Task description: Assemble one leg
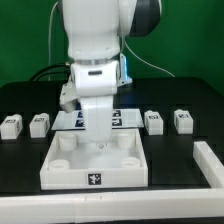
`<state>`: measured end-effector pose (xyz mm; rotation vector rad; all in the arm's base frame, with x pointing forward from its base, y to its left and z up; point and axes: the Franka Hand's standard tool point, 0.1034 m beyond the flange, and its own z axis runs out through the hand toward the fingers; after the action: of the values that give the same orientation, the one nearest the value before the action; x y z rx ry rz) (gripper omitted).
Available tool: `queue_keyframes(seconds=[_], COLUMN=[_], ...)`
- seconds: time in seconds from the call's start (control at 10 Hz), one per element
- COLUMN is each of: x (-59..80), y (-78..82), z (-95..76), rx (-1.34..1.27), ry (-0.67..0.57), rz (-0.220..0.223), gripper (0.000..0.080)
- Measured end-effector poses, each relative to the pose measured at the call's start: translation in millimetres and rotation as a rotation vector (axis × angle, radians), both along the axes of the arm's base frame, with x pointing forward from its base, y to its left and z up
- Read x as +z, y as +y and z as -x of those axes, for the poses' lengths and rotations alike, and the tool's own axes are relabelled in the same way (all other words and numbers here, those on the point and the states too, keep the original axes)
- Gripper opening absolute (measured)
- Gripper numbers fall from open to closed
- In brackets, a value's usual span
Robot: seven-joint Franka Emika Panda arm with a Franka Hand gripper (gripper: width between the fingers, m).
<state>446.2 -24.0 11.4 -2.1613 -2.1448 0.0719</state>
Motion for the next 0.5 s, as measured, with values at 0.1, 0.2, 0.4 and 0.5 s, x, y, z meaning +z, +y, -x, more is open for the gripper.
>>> queue_keyframes(seconds=[0.1,0.2,0.4,0.5], x=[0.2,-0.5,-0.9,-1.0], y=[-0.3,-0.5,-0.6,-0.6], z=[-0.3,0.2,0.9,1.1], rx=[-0.005,-0.006,-0.006,-0.006], ry=[-0.001,0.001,0.002,0.003], rz=[0.001,0.001,0.001,0.001], gripper=[0.0650,0.0563,0.0415,0.0238])
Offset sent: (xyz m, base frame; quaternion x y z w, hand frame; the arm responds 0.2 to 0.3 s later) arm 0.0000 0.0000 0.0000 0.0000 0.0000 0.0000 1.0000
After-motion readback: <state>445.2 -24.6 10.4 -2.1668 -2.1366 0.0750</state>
